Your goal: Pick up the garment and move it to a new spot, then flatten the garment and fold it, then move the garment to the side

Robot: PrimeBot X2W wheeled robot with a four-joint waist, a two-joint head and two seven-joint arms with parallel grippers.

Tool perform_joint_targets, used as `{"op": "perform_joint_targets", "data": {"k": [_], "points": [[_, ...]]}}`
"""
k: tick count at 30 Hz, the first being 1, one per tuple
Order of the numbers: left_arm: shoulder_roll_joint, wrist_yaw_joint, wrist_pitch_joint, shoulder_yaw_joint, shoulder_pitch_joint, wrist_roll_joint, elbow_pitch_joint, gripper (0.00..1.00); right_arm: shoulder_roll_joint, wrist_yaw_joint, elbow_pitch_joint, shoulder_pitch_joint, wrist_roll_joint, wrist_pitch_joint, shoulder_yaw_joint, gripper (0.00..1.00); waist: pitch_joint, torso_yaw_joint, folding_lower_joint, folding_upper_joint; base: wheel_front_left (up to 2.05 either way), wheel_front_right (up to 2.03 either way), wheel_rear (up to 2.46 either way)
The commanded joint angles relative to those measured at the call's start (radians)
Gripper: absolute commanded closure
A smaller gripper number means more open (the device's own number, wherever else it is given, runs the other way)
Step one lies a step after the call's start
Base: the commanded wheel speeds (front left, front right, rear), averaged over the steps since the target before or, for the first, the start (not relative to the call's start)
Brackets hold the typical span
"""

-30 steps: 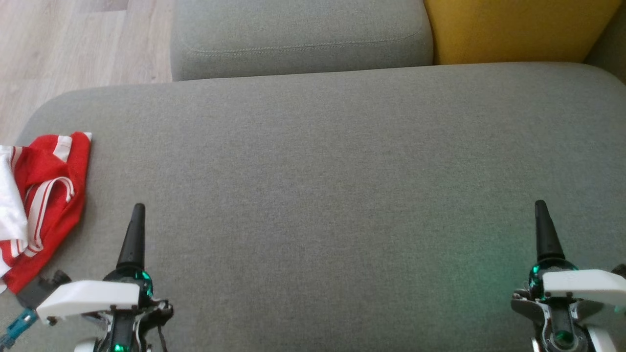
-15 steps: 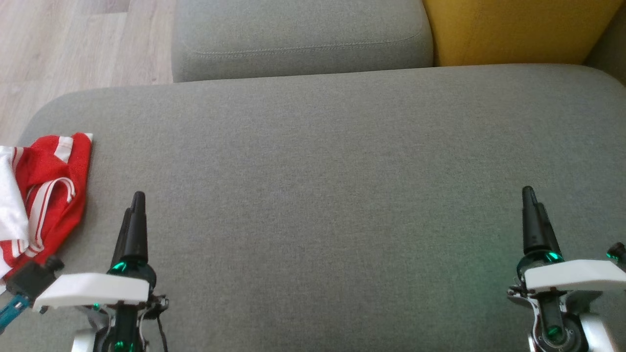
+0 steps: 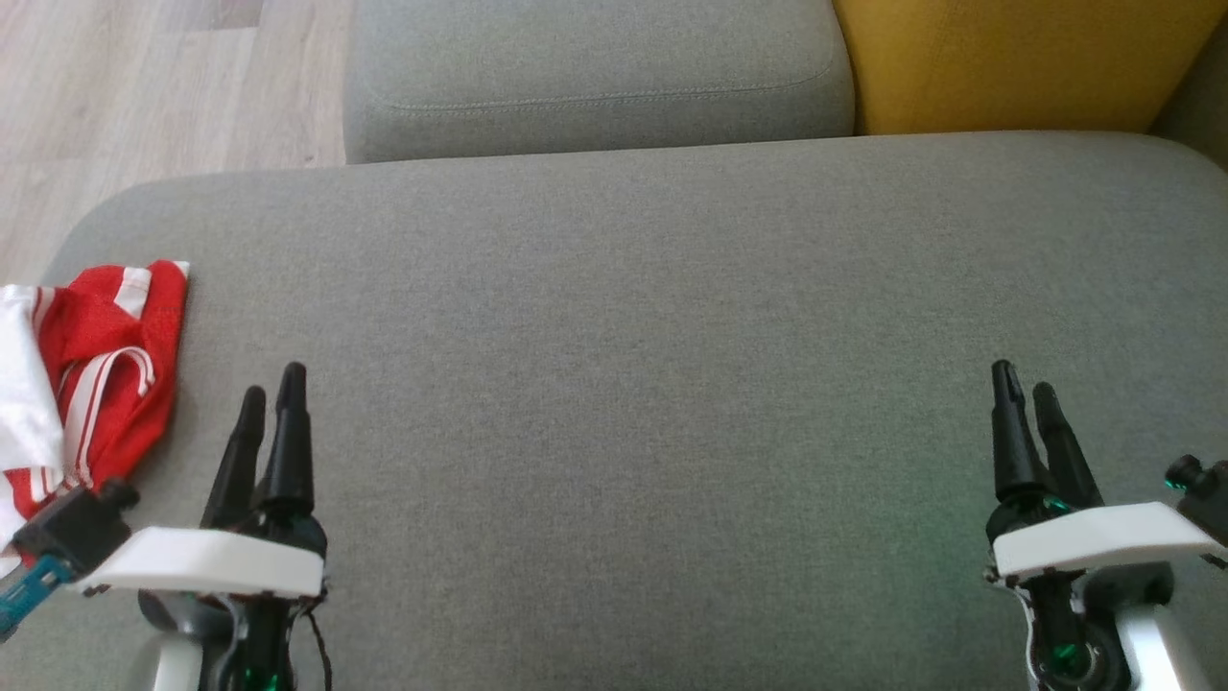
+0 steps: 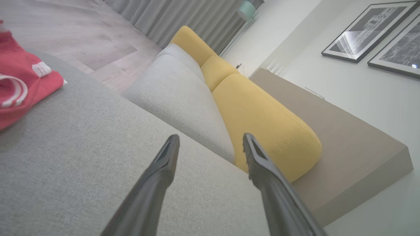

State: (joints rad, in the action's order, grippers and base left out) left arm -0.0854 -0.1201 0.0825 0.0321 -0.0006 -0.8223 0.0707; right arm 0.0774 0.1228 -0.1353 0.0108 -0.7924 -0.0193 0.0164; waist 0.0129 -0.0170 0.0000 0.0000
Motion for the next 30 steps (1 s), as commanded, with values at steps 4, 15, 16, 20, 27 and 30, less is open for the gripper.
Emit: {"op": "perform_joint_targets", "data": {"k": [4,15,16,20,27,30], "points": [[-0.02,-0.004,0.02,-0.001,-0.023,0.08,-0.049,0.0,0.015,0.004,0.05,0.03,0.076,-0.013,0.018,0.0,0.002,-0.002,0.0,0.0,0.0,0.0,0.0],[-0.037,0.017,0.053,0.02,0.002,0.257,-0.06,0.0,0.01,0.005,0.056,0.008,0.234,-0.028,0.042,0.0,0.005,-0.007,0.0,0.0,0.0,0.0,0.0],[-0.039,0.019,0.055,0.022,0.003,0.271,-0.059,0.0,0.009,0.005,0.057,0.006,0.248,-0.03,0.044,0.0,0.005,-0.008,0.0,0.0,0.0,0.0,0.0],[-0.049,0.023,0.067,0.041,0.009,0.336,-0.053,0.0,0.003,0.005,0.059,-0.004,0.304,-0.035,0.044,0.0,0.007,-0.011,0.0,0.0,0.0,0.0,0.0],[-0.063,0.038,0.085,0.062,0.017,0.427,-0.045,0.0,-0.007,0.006,0.064,-0.017,0.387,-0.04,0.044,0.0,0.01,-0.014,0.0,0.0,0.0,0.0,0.0],[-0.067,0.043,0.094,0.072,0.021,0.465,-0.044,0.0,-0.011,0.006,0.066,-0.023,0.427,-0.042,0.044,0.0,0.011,-0.015,0.0,0.0,0.0,0.0,0.0]]}}
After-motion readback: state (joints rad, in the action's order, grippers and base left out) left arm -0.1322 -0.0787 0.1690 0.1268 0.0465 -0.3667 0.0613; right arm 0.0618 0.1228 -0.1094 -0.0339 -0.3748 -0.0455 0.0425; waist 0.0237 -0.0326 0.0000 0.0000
